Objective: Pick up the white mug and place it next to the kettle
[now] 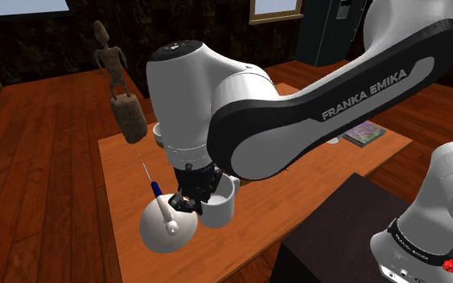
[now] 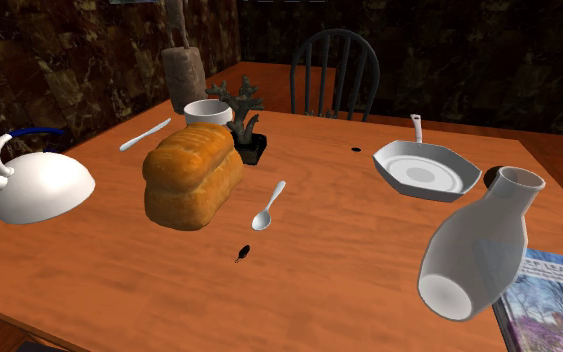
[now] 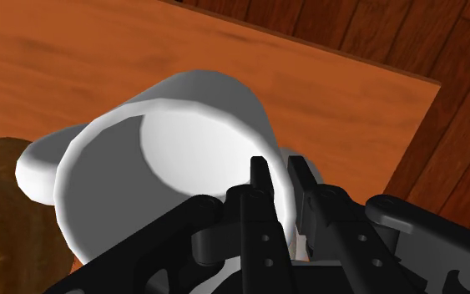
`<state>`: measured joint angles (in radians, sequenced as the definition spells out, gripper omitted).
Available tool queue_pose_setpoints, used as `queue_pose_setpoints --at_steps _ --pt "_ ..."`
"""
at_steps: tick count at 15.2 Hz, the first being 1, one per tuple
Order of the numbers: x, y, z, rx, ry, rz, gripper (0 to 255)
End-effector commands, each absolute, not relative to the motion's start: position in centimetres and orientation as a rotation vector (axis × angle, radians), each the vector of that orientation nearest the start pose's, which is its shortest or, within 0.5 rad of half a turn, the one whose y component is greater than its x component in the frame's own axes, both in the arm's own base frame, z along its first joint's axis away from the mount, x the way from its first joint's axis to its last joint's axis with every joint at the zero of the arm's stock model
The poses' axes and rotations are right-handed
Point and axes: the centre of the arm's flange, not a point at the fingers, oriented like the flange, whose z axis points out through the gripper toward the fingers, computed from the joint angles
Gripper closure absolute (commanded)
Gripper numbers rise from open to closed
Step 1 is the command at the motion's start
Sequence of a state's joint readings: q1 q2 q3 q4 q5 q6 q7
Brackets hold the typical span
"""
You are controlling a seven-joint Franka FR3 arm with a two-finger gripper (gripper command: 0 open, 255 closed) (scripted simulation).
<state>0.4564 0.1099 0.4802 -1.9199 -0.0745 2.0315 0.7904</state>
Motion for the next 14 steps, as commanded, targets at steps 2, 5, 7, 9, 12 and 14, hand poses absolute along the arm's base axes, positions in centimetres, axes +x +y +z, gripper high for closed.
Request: queue_pose_setpoints --at_steps 2,5,7,9,12,14 --pt "35.6 46.4 42.5 -3.128 -0.276 -0.036 255" --pt "35.6 46.4 41.0 -3.128 -0.276 -0.036 255" --pt "35.6 46.4 39.9 -3.128 -0.276 -0.036 255" --pt "35.6 46.4 38.9 -3.128 -0.276 -0.036 255" --pt "35.6 46.4 37.3 -3.128 -0.276 -0.036 255" --pt "35.6 46.4 36.2 -3.128 -0.276 -0.036 255"
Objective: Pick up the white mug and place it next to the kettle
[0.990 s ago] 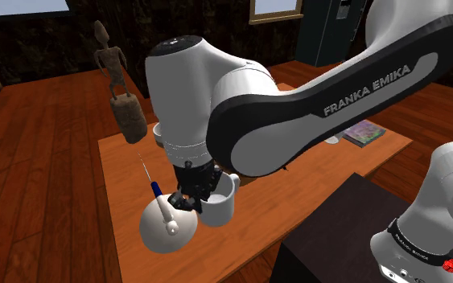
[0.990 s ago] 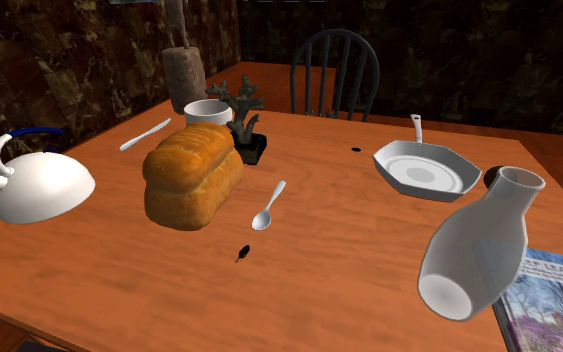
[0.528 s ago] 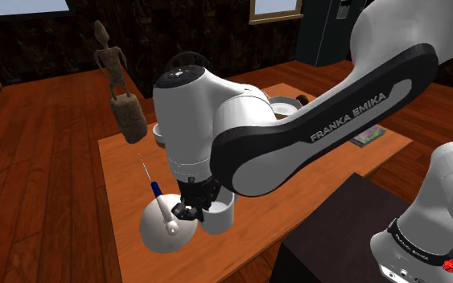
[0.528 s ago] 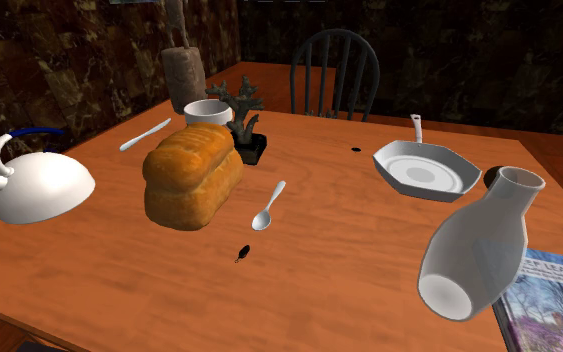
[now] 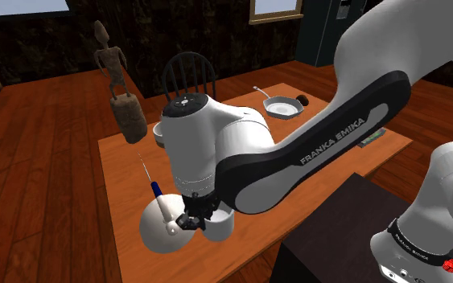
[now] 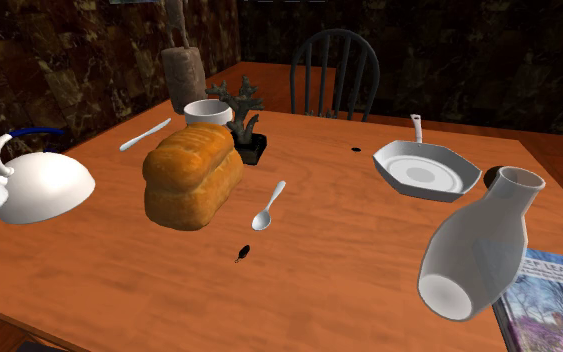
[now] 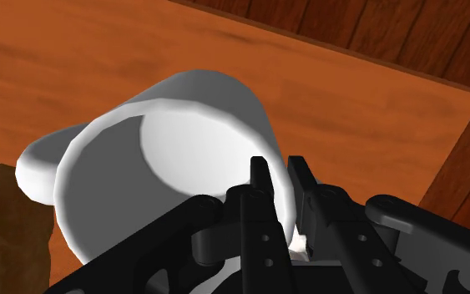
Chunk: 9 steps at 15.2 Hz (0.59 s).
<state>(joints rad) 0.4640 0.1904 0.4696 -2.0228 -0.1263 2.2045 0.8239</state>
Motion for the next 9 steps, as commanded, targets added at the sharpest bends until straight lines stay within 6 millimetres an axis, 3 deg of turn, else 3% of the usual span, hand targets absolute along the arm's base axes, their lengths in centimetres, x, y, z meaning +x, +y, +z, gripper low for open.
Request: queue_pose_setpoints --at_steps 1,9 --pt "35.6 46.4 35.7 -3.128 -0.276 -0.036 255" --pt "35.6 46.4 31.5 -3.128 -0.276 -0.036 255"
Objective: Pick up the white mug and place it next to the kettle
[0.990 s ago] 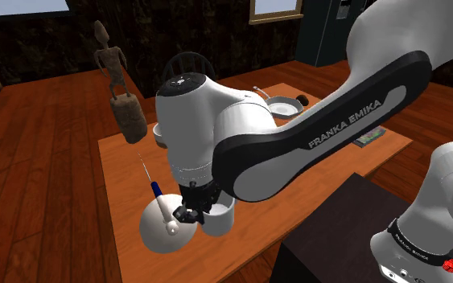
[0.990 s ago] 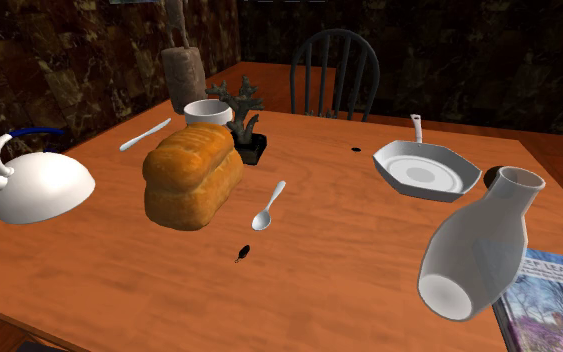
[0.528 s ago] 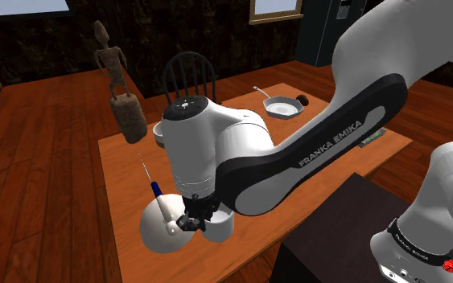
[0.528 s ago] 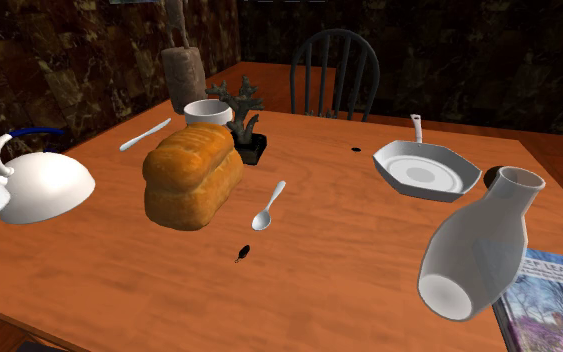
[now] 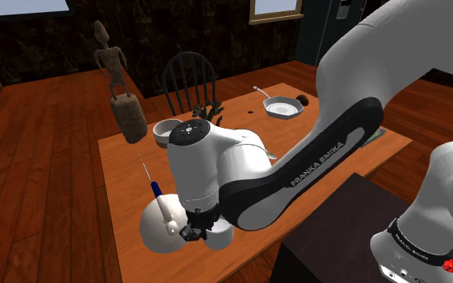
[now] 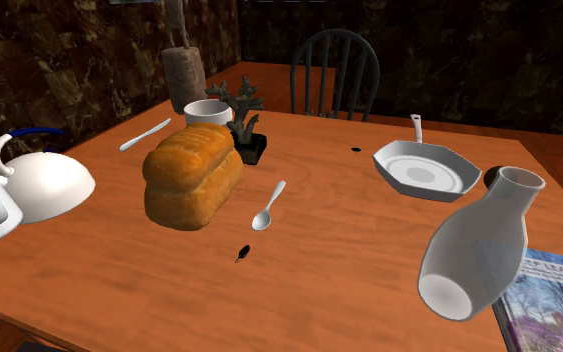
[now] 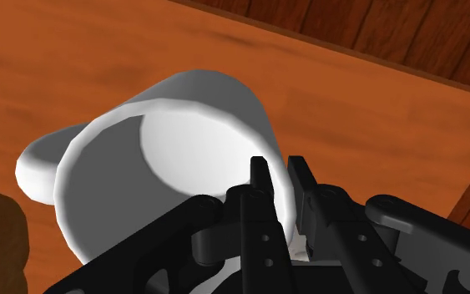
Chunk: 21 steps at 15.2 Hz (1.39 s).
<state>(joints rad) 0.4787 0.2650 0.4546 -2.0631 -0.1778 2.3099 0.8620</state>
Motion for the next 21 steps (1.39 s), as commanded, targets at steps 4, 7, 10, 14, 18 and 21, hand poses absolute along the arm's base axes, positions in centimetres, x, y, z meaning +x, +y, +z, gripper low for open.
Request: queue_pose_setpoints --at_steps 4,7,10,14,18,21 --pt "35.6 46.4 29.4 -3.128 -0.276 -0.036 255" --pt "35.6 46.4 27.8 -3.128 -0.276 -0.036 255" --pt "35.6 46.4 26.2 -3.128 -0.276 -0.036 255" --pt "35.6 46.3 24.9 -3.128 -0.276 -0.036 255" --pt "35.6 46.4 24.9 -3.128 -0.276 -0.036 255" --pt "35.6 46.3 24.9 -3.128 -0.276 -0.036 0"
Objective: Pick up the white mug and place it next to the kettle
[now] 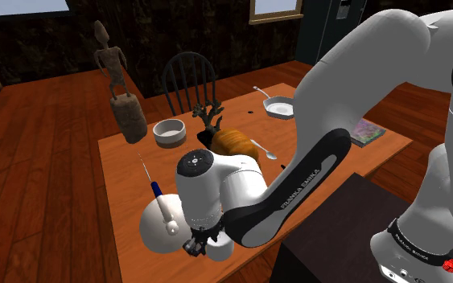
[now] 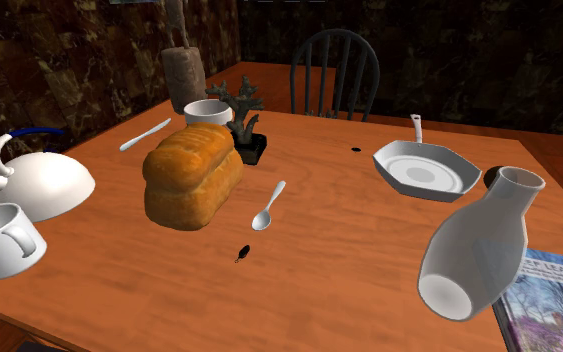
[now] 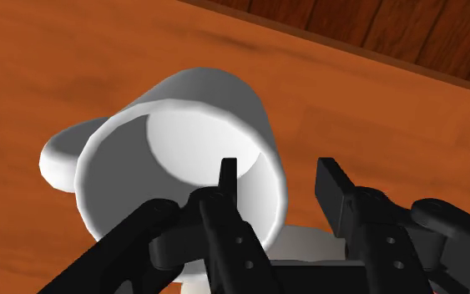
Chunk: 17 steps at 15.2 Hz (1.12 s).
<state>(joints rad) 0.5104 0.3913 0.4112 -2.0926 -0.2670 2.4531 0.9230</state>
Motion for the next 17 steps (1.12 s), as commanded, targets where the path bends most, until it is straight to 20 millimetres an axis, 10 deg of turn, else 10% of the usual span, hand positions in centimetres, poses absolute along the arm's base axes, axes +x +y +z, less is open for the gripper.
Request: queue_pose_setpoints --at_steps 1,5,9,17 --pt "35.6 46.3 24.9 -3.128 -0.276 -0.036 0" --pt "35.6 46.3 24.9 -3.128 -0.276 -0.036 0" --pt "35.5 46.3 29.9 -3.128 -0.276 -0.036 0" --pt "35.5 46.3 29.9 -3.128 -0.276 -0.036 0"
